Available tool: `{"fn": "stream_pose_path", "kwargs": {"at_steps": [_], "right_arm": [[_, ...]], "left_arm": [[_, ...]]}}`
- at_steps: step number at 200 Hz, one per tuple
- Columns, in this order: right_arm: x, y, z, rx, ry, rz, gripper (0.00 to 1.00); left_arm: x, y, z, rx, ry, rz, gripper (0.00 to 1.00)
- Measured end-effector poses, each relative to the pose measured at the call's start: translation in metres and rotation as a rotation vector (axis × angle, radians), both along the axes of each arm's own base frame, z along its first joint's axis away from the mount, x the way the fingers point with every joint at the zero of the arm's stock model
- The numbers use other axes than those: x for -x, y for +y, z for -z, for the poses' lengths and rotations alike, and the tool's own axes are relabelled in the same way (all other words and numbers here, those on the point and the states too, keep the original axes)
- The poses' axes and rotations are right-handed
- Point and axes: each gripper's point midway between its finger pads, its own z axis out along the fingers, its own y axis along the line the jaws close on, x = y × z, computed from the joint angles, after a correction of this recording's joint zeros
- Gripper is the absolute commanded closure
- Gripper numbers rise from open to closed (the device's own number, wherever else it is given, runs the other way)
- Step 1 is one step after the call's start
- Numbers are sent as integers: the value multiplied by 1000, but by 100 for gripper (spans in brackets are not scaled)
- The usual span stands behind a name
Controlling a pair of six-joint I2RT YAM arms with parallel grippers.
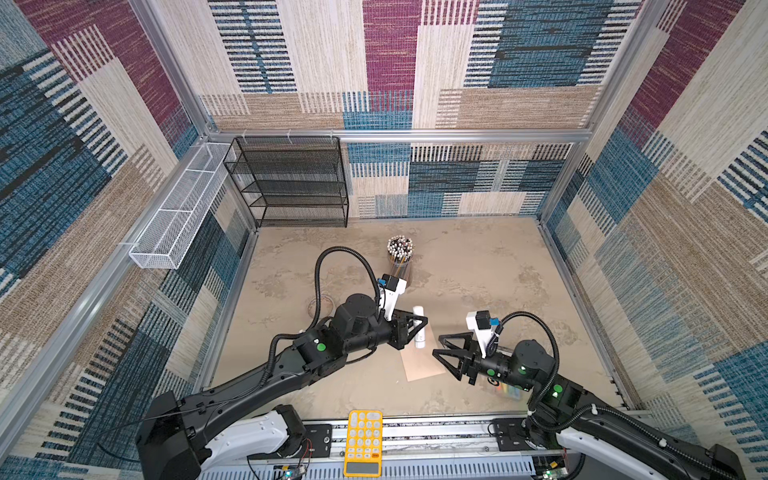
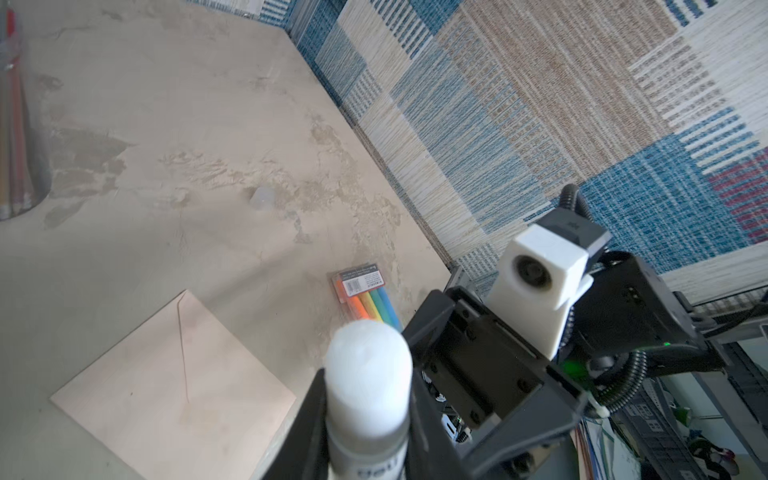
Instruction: Place the letter into the envelope and seal it
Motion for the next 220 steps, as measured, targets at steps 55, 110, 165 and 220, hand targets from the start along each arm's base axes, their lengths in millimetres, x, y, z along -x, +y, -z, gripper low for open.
{"fn": "stream_pose_path", "kwargs": {"at_steps": [55, 110, 165, 220], "right_arm": [[18, 0, -32, -116, -97, -87, 27], [14, 7, -47, -132, -137, -94, 33], [11, 9, -60, -154, -170, -87, 44], [9, 14, -58, -145, -163, -96, 58]], "left_arm": [[5, -16, -35, 124, -108, 86, 89], [15, -19, -50, 197, -143, 143, 90], [23, -18, -53, 233, -144, 170, 90], [25, -16, -54, 243, -148, 171, 90]]}}
